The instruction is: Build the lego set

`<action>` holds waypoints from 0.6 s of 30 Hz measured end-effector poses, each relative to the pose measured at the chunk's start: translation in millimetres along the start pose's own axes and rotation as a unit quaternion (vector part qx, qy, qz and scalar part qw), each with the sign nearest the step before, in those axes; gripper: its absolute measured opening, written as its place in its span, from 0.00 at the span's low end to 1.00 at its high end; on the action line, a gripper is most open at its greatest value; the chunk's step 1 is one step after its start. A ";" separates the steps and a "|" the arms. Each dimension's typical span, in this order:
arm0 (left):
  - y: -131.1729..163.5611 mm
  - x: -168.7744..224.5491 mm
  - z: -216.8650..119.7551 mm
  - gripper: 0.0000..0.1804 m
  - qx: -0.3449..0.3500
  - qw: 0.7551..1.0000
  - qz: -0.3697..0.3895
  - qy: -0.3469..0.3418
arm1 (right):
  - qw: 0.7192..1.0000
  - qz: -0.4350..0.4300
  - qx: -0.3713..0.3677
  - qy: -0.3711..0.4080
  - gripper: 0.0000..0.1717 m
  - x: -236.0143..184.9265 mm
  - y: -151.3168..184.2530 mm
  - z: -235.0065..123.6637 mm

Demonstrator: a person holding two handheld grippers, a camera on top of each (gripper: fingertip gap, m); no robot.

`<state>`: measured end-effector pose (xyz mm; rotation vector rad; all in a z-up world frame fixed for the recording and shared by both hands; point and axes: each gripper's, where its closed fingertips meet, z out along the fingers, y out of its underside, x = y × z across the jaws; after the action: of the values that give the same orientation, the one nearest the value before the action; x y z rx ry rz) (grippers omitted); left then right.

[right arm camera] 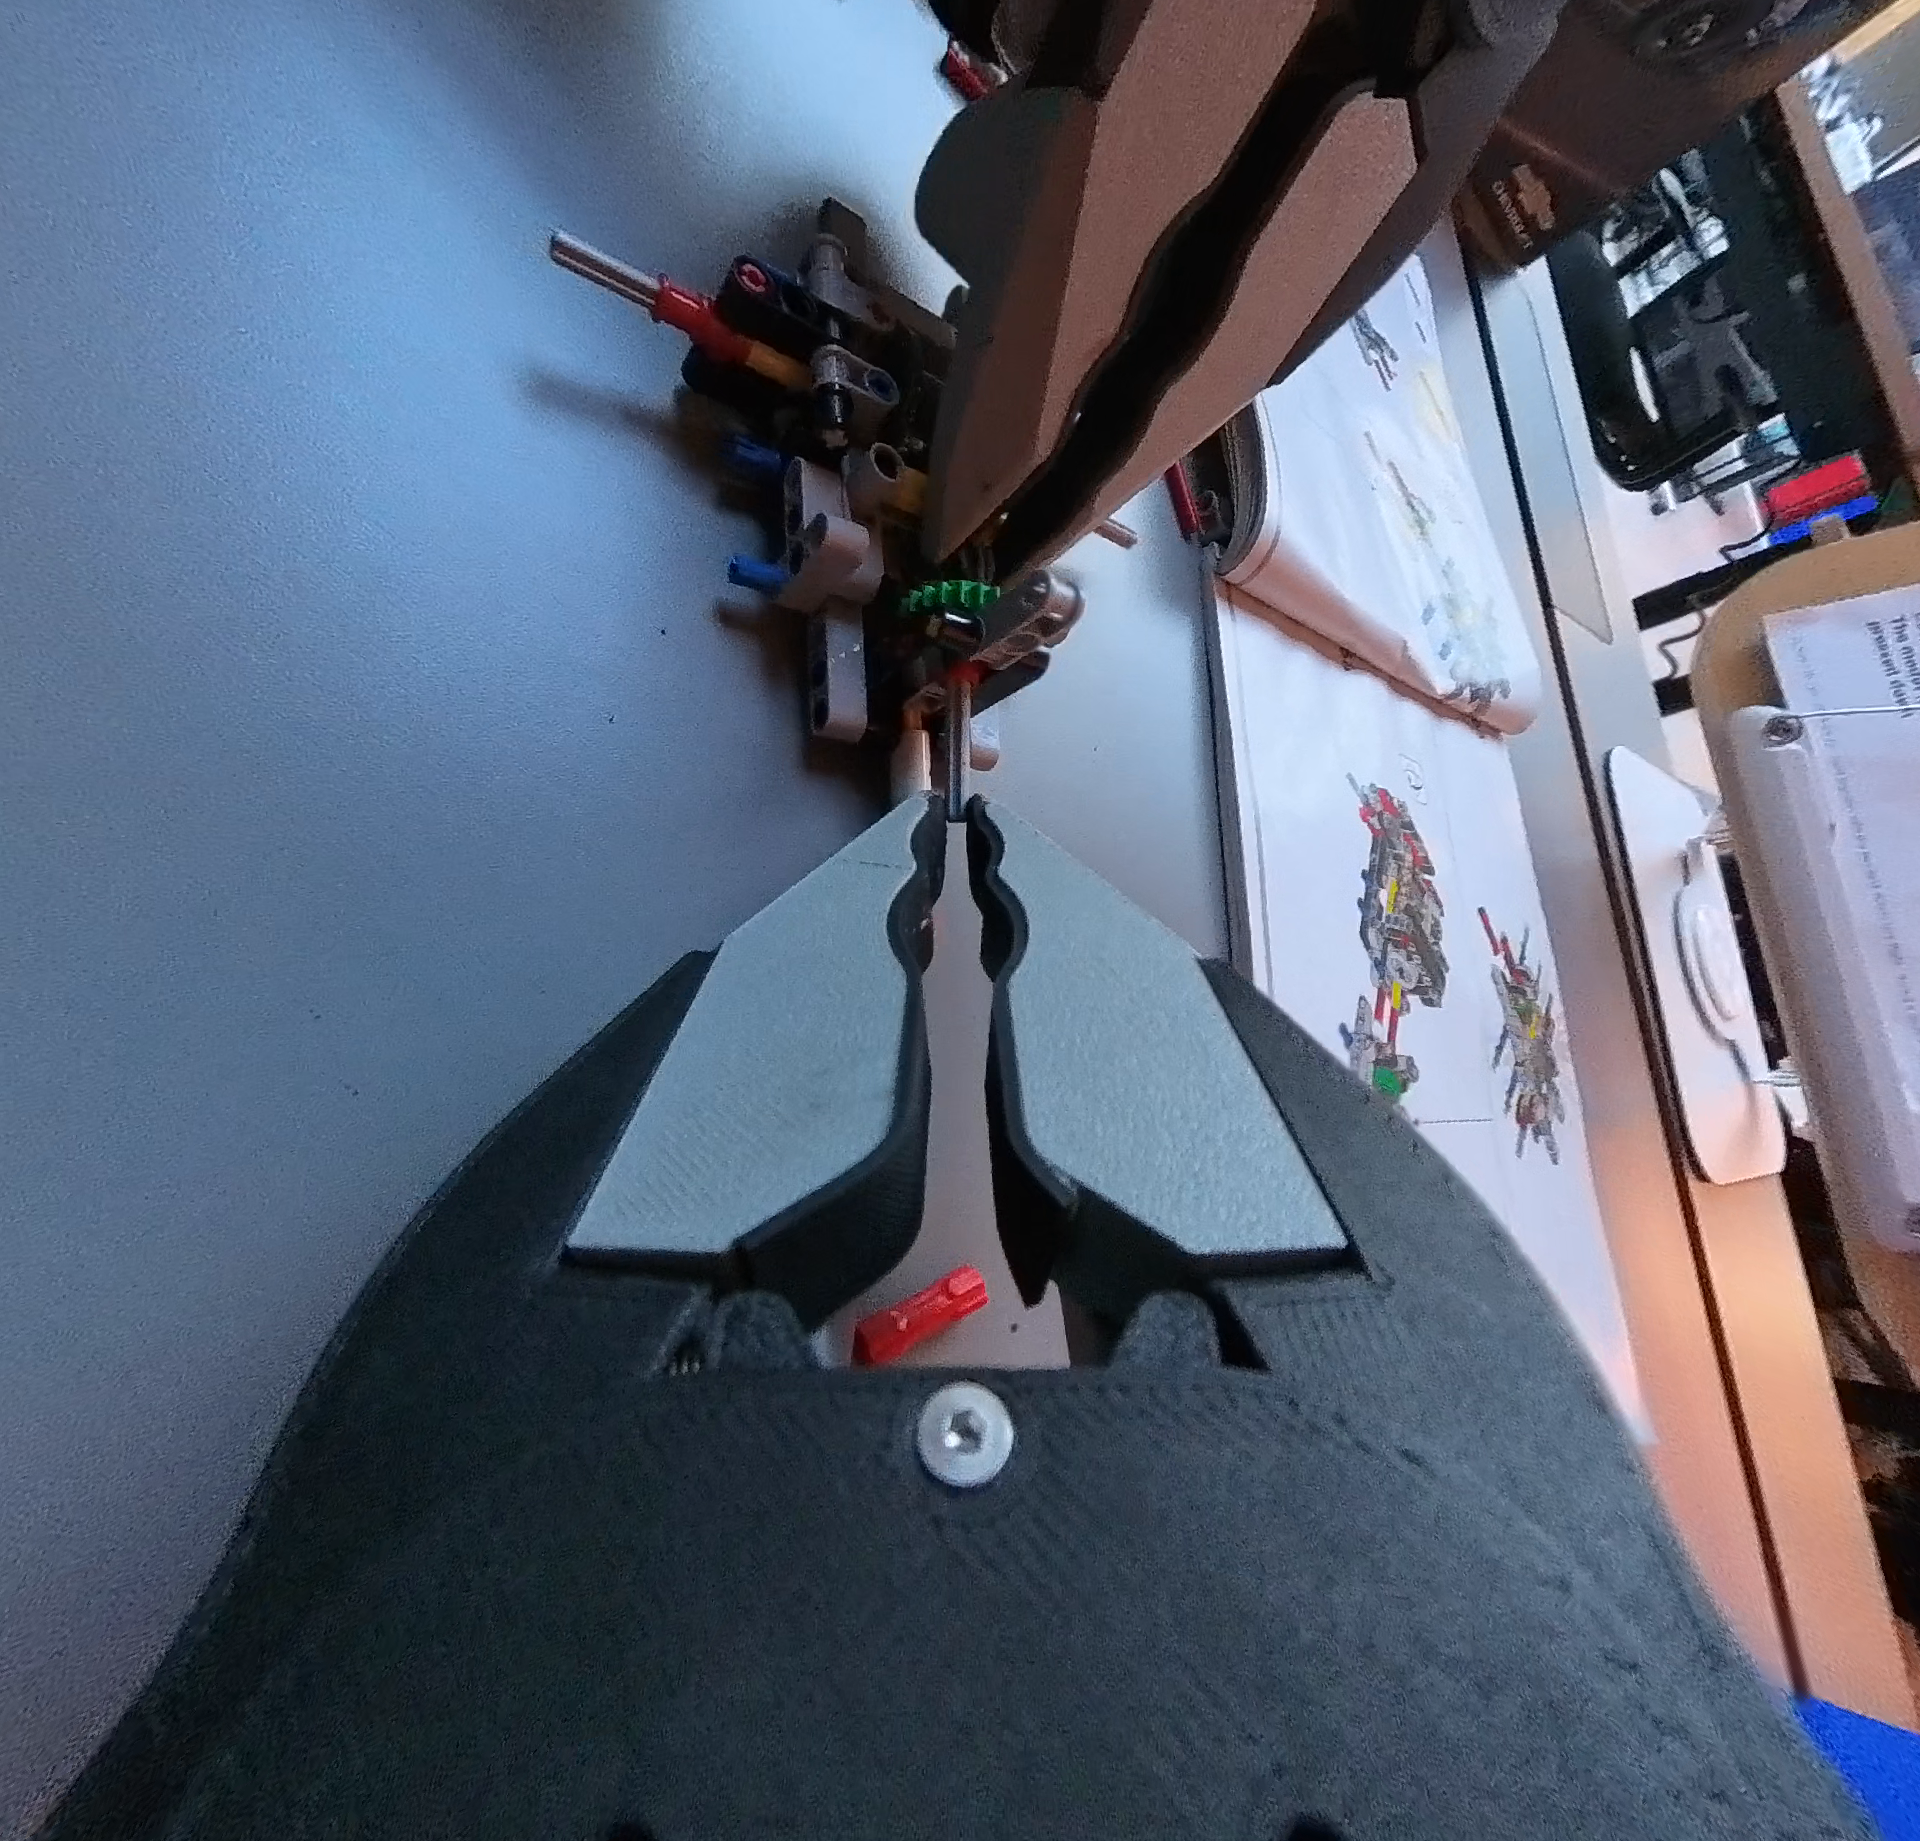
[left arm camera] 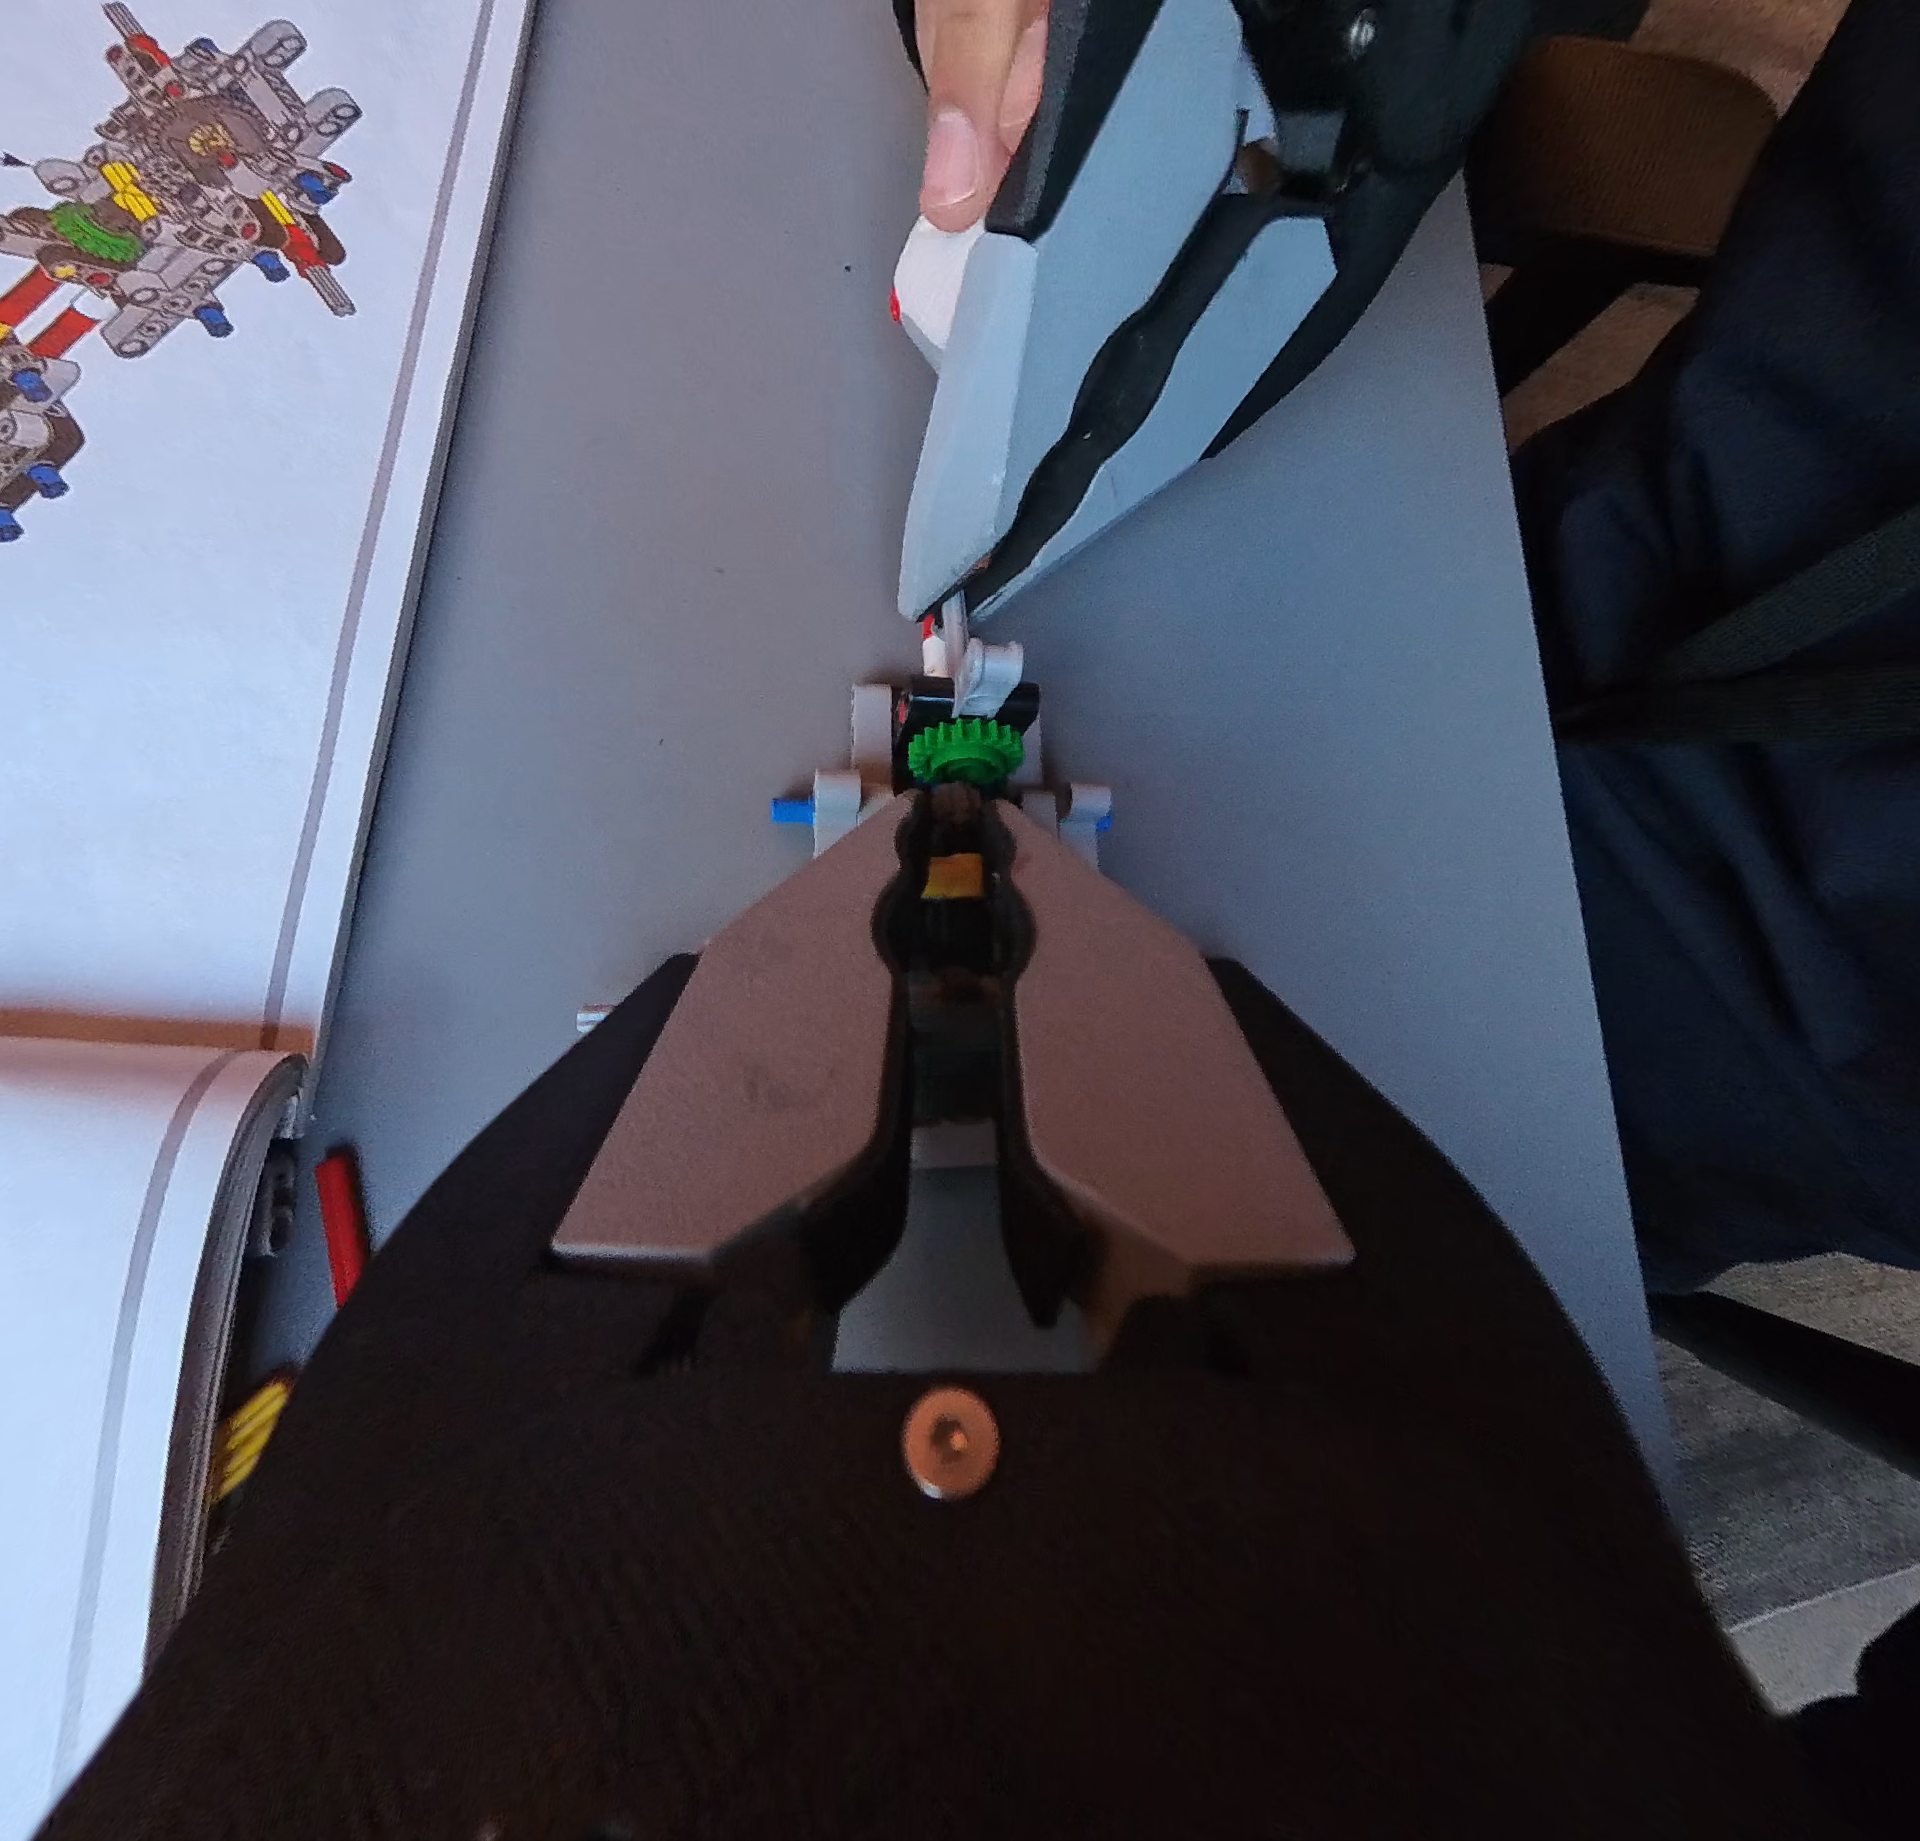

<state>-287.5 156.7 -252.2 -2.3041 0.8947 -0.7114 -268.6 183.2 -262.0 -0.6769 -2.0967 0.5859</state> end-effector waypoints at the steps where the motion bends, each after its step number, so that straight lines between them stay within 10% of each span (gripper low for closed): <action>1: 0.2 0.1 -0.4 0.03 0.001 1.000 -0.002 0.000 | 1.000 -0.005 -0.001 0.003 0.00 -0.2 -0.4 0.1; 18: 0.0 4.2 5.0 0.03 -0.004 1.000 -0.014 0.011 | 0.999 -0.023 -0.014 0.024 0.00 1.9 -2.1 2.1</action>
<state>-281.6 155.2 -254.5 -2.3246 0.8787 -0.7474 -271.8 182.5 -260.7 -0.6505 -2.0730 0.5096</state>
